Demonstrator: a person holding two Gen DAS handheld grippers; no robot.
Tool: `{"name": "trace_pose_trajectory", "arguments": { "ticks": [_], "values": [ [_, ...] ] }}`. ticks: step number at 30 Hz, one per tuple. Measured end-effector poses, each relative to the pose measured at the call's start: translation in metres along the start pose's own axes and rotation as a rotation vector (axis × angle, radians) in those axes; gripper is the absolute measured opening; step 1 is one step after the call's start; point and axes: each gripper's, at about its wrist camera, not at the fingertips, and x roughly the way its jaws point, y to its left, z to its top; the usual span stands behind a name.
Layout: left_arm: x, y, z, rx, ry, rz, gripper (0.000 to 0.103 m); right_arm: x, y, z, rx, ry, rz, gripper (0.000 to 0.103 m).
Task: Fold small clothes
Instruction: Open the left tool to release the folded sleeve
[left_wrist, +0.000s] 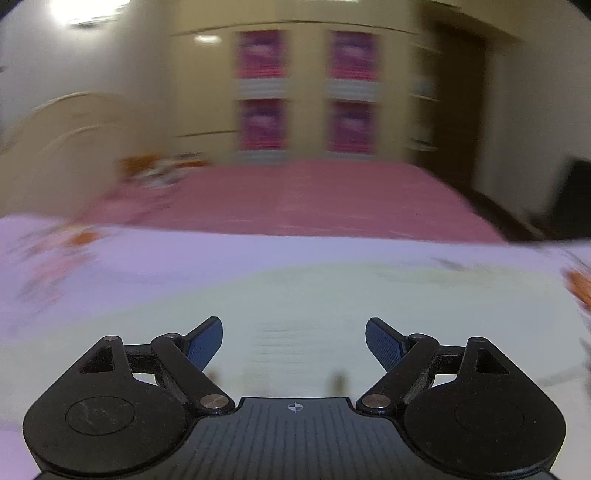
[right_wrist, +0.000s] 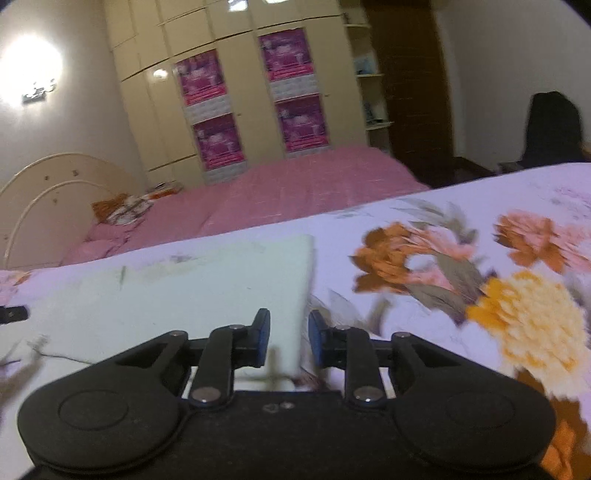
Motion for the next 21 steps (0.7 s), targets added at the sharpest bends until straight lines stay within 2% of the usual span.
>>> {"name": "trace_pose_trajectory", "arguments": {
  "ticks": [2, 5, 9, 13, 17, 21],
  "values": [
    [0.016, -0.020, -0.004, 0.059, 0.059, -0.066, 0.083, 0.020, 0.007, 0.001, -0.038, 0.053, 0.019, 0.018],
    [0.042, -0.026, -0.014, 0.090, 0.116, -0.011, 0.084, 0.043, 0.014, -0.004, -0.113, 0.107, 0.001, 0.015],
    [0.050, -0.016, -0.006, 0.039, 0.096, -0.001, 0.084, 0.052, 0.007, 0.010, -0.118, 0.073, -0.004, 0.018],
    [0.065, -0.016, -0.001, 0.002, 0.097, 0.001, 0.084, 0.082, -0.003, 0.025, -0.113, 0.076, -0.028, 0.018],
    [0.074, -0.015, -0.003, -0.011, 0.092, 0.013, 0.092, 0.111, -0.009, 0.039, -0.111, 0.087, -0.054, 0.021],
    [0.081, -0.010, -0.005, -0.026, 0.089, 0.014, 0.094, 0.124, -0.010, 0.044, -0.149, 0.099, -0.062, 0.019]
  ]
}}
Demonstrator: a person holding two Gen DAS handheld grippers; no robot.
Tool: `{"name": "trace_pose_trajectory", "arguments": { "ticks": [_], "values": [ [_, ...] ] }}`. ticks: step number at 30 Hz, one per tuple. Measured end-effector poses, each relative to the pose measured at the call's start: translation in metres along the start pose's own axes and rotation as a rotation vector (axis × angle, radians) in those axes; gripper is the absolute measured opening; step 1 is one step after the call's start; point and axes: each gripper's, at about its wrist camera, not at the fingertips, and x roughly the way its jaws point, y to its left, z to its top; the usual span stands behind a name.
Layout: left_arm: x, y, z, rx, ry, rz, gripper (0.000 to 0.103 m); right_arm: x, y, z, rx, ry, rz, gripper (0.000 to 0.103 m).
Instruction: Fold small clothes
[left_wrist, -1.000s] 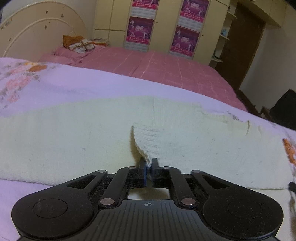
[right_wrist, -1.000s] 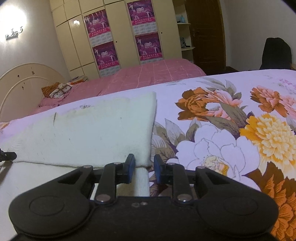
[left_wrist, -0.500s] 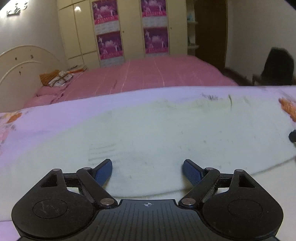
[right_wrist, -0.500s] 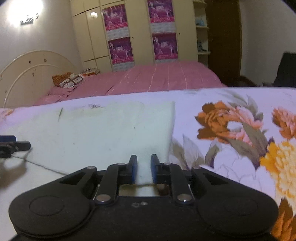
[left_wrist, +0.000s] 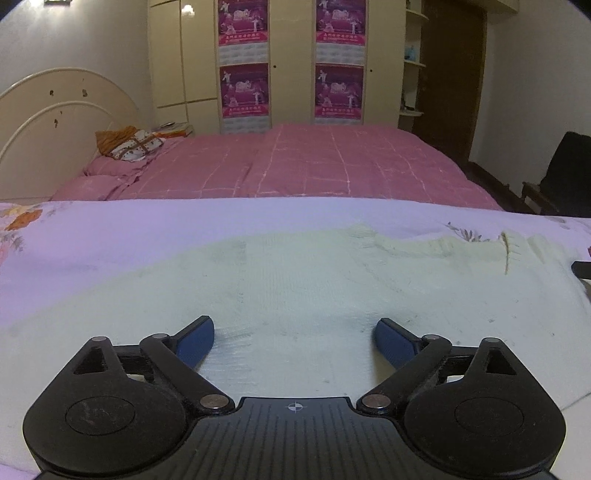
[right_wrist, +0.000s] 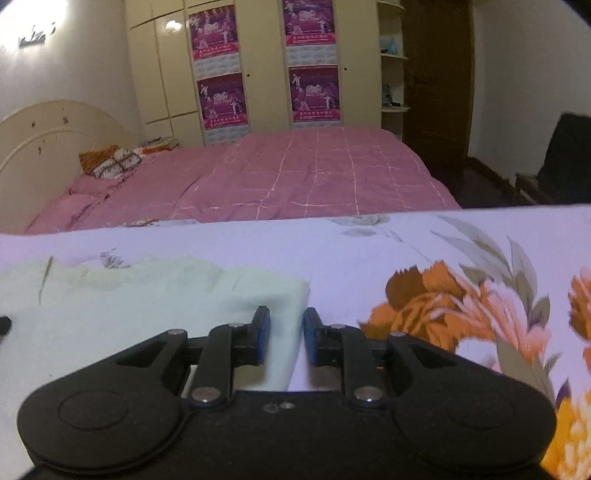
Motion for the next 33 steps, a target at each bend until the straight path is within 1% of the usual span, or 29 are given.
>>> {"name": "trace_pose_trajectory", "arguments": {
  "ticks": [2, 4, 5, 6, 8, 10, 12, 13, 14, 16, 17, 19, 20, 21, 22, 23, 24, 25, 27, 29, 31, 33],
  "values": [
    [-0.004, -0.003, 0.000, 0.024, -0.005, 0.021, 0.094, -0.005, 0.002, 0.001, -0.015, -0.004, -0.009, 0.020],
    [-0.006, -0.002, -0.003, 0.044, -0.007, 0.037, 0.094, -0.016, 0.003, 0.002, 0.010, -0.029, 0.000, 0.019],
    [-0.009, 0.000, -0.004, 0.041, -0.004, 0.038, 0.094, -0.020, 0.002, 0.000, 0.021, -0.026, 0.008, 0.019],
    [-0.013, 0.003, -0.005, 0.040, -0.004, 0.044, 0.094, -0.025, 0.004, -0.005, 0.017, -0.010, 0.012, 0.018],
    [-0.022, 0.009, -0.009, 0.061, -0.014, 0.068, 0.094, -0.040, 0.007, -0.016, 0.001, -0.021, 0.025, 0.018],
    [-0.026, 0.017, -0.014, 0.068, -0.006, 0.091, 0.094, -0.059, 0.013, -0.031, -0.033, -0.026, 0.052, 0.022],
    [-0.031, 0.030, -0.017, 0.035, 0.002, 0.105, 0.094, -0.068, 0.018, -0.048, -0.089, -0.008, 0.028, 0.022],
    [-0.038, 0.037, -0.018, 0.019, 0.005, 0.127, 0.094, -0.070, 0.018, -0.053, -0.096, -0.002, 0.020, 0.023],
    [-0.048, 0.043, -0.020, 0.006, -0.007, 0.154, 0.094, -0.075, 0.017, -0.055, -0.091, -0.011, 0.011, 0.024],
    [-0.072, 0.062, -0.031, -0.030, -0.056, 0.178, 0.094, -0.091, 0.016, -0.052, -0.056, -0.028, 0.004, 0.025],
    [-0.083, 0.076, -0.039, -0.061, -0.066, 0.187, 0.094, -0.100, 0.015, -0.052, -0.041, -0.046, 0.015, 0.025],
    [-0.102, 0.112, -0.058, -0.142, -0.062, 0.221, 0.093, -0.117, 0.016, -0.053, -0.037, -0.061, 0.029, 0.026],
    [-0.111, 0.134, -0.069, -0.200, -0.059, 0.232, 0.093, -0.124, 0.016, -0.054, -0.035, -0.061, 0.032, 0.026],
    [-0.120, 0.157, -0.080, -0.266, -0.056, 0.250, 0.088, -0.128, 0.015, -0.057, -0.032, -0.057, 0.035, 0.026],
    [-0.125, 0.180, -0.089, -0.329, -0.046, 0.263, 0.070, -0.133, 0.015, -0.059, -0.024, -0.048, 0.040, 0.026],
    [-0.129, 0.204, -0.099, -0.409, -0.025, 0.267, 0.059, -0.137, 0.015, -0.061, -0.014, -0.041, 0.041, 0.026],
    [-0.133, 0.228, -0.109, -0.503, -0.011, 0.263, 0.056, -0.140, 0.015, -0.064, -0.007, -0.038, 0.040, 0.026],
    [-0.138, 0.249, -0.119, -0.591, -0.020, 0.253, 0.050, -0.143, 0.016, -0.066, 0.003, -0.031, 0.041, 0.026],
    [-0.149, 0.285, -0.136, -0.761, -0.069, 0.223, 0.049, -0.147, 0.019, -0.071, 0.027, -0.017, 0.047, 0.026],
    [-0.153, 0.311, -0.145, -0.885, -0.100, 0.201, 0.050, -0.148, 0.025, -0.074, 0.050, -0.002, 0.055, 0.027],
    [-0.151, 0.327, -0.154, -0.974, -0.124, 0.179, 0.050, -0.150, 0.033, -0.077, 0.065, 0.008, 0.066, 0.028],
    [-0.144, 0.340, -0.159, -1.030, -0.149, 0.159, 0.050, -0.150, 0.043, -0.077, 0.069, 0.015, 0.080, 0.028]
  ]
}}
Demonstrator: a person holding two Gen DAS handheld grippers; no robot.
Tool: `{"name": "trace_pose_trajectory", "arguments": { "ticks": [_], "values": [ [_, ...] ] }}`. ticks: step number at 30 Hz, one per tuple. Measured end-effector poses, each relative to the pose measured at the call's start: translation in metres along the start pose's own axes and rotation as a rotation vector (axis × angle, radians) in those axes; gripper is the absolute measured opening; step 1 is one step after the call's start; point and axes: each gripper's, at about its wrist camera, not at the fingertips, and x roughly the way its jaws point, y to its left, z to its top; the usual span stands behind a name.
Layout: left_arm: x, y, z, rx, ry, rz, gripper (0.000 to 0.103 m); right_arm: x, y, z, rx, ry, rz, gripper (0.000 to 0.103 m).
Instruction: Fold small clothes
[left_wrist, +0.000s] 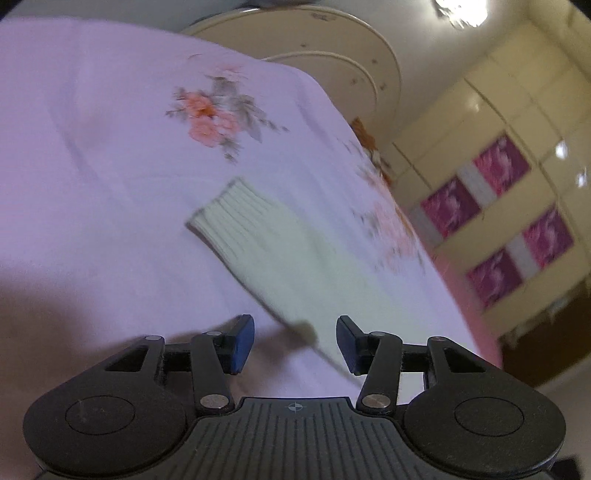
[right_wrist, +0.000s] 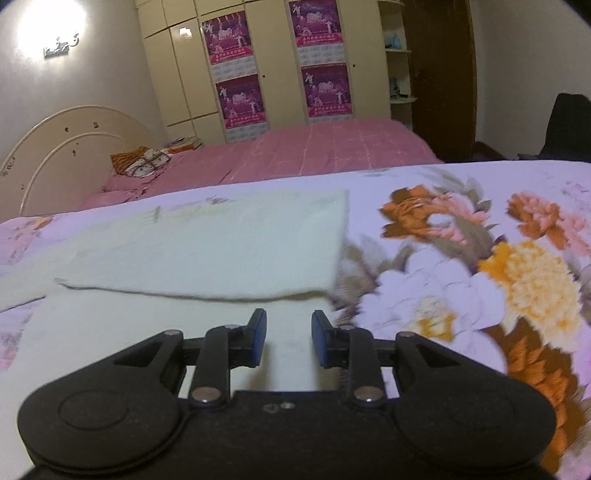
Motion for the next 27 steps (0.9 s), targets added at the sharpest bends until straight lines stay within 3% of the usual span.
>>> {"name": "trace_pose_trajectory", "arguments": {
  "ticks": [5, 8, 9, 11, 14, 18, 21, 27],
  "values": [
    [0.019, 0.004, 0.012, -0.043, -0.013, -0.004, 0.050, 0.000, 0.023, 0.004, -0.007, -0.005, 0.034, 0.028],
    [0.030, -0.004, 0.022, -0.003, -0.025, 0.029, 0.047, 0.002, 0.028, 0.006, -0.012, -0.006, 0.043, 0.028],
    [0.034, -0.010, 0.025, 0.026, -0.031, 0.050, 0.041, 0.004, 0.028, 0.006, -0.014, -0.004, 0.042, 0.028],
    [0.045, -0.023, 0.032, 0.085, -0.012, 0.123, 0.003, 0.006, 0.027, 0.006, -0.015, 0.003, 0.038, 0.028],
    [0.050, -0.050, 0.037, 0.156, -0.014, 0.127, 0.003, 0.009, 0.021, 0.004, -0.006, 0.010, 0.030, 0.028],
    [0.059, -0.107, 0.031, 0.314, -0.021, 0.062, 0.003, 0.009, 0.012, 0.001, 0.017, 0.011, 0.016, 0.028],
    [0.059, -0.153, 0.009, 0.422, -0.012, -0.029, 0.003, 0.007, 0.004, -0.001, 0.032, 0.006, 0.004, 0.028],
    [0.048, -0.259, -0.086, 0.715, 0.050, -0.220, 0.003, 0.001, -0.012, -0.005, 0.069, 0.001, -0.020, 0.028]
  ]
}}
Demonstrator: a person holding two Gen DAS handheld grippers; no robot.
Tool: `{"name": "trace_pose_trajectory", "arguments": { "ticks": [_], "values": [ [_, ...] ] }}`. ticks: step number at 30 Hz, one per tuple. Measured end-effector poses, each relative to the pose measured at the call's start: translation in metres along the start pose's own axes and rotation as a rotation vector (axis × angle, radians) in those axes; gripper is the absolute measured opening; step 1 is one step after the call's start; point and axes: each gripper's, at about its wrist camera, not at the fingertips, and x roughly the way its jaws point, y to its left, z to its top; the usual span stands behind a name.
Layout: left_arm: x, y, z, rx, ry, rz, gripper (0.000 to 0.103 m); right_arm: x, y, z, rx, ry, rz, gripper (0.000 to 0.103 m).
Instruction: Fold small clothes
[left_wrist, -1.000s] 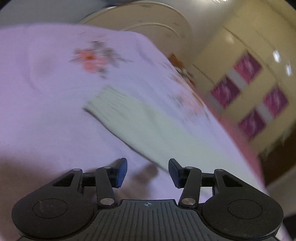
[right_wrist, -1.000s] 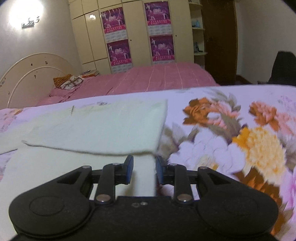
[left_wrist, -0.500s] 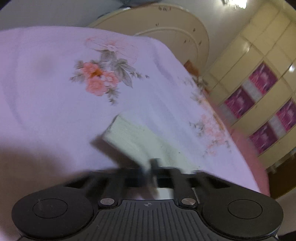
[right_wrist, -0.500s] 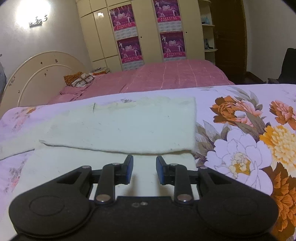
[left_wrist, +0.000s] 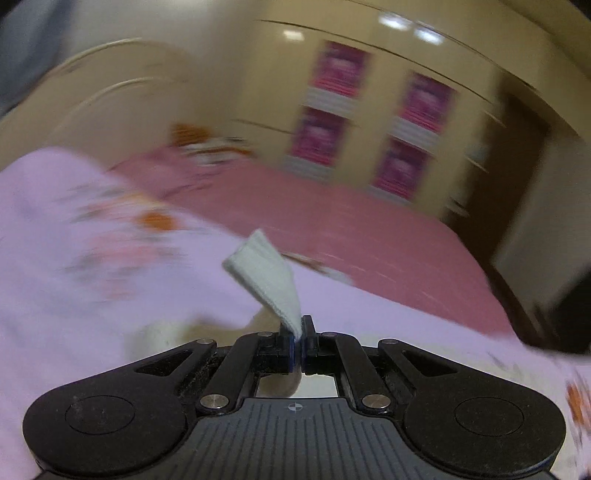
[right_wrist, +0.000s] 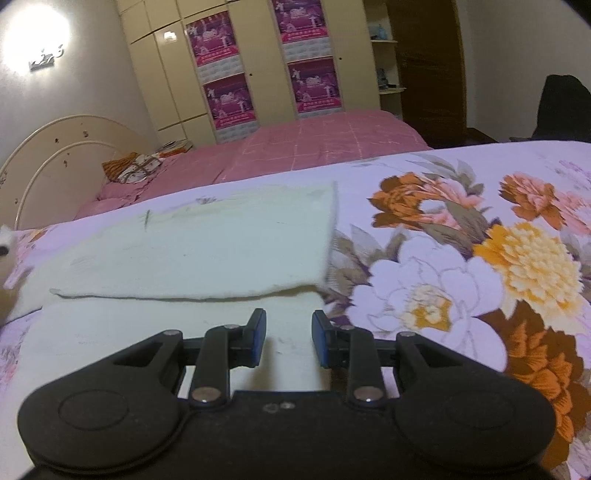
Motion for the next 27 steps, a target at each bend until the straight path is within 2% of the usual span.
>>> {"name": "trace_pose_trajectory", "arguments": {
  "ticks": [3, 7, 13, 18, 19, 20, 21, 22, 24, 27],
  "values": [
    [0.007, -0.069, -0.015, 0.138, 0.027, -0.069, 0.003, -0.003, -0.006, -0.001, 0.017, -0.004, -0.008, 0.028],
    [0.011, -0.141, -0.042, 0.261, 0.074, -0.141, 0.003, -0.007, -0.014, -0.002, 0.041, -0.013, -0.012, 0.028],
    [0.009, -0.209, -0.075, 0.406, 0.129, -0.194, 0.003, -0.016, -0.029, -0.002, 0.079, -0.033, -0.017, 0.028],
    [0.006, -0.246, -0.096, 0.515, 0.170, -0.210, 0.004, -0.017, -0.040, -0.005, 0.113, -0.026, -0.012, 0.029],
    [0.003, -0.253, -0.099, 0.546, 0.161, -0.202, 0.012, -0.017, -0.041, -0.005, 0.121, -0.024, -0.006, 0.030],
    [-0.001, -0.256, -0.101, 0.572, 0.152, -0.204, 0.039, -0.016, -0.041, -0.005, 0.133, -0.022, 0.002, 0.030],
    [-0.007, -0.258, -0.102, 0.579, 0.145, -0.214, 0.057, -0.014, -0.042, -0.004, 0.146, -0.022, 0.011, 0.032],
    [-0.010, -0.248, -0.097, 0.571, 0.117, -0.220, 0.082, -0.013, -0.041, -0.002, 0.161, -0.024, 0.026, 0.033],
    [-0.033, -0.237, -0.093, 0.560, 0.029, -0.199, 0.084, -0.009, -0.035, 0.004, 0.186, -0.032, 0.062, 0.035],
    [-0.060, -0.202, -0.086, 0.481, 0.004, -0.132, 0.084, 0.001, -0.021, 0.017, 0.222, -0.047, 0.139, 0.037]
  ]
}}
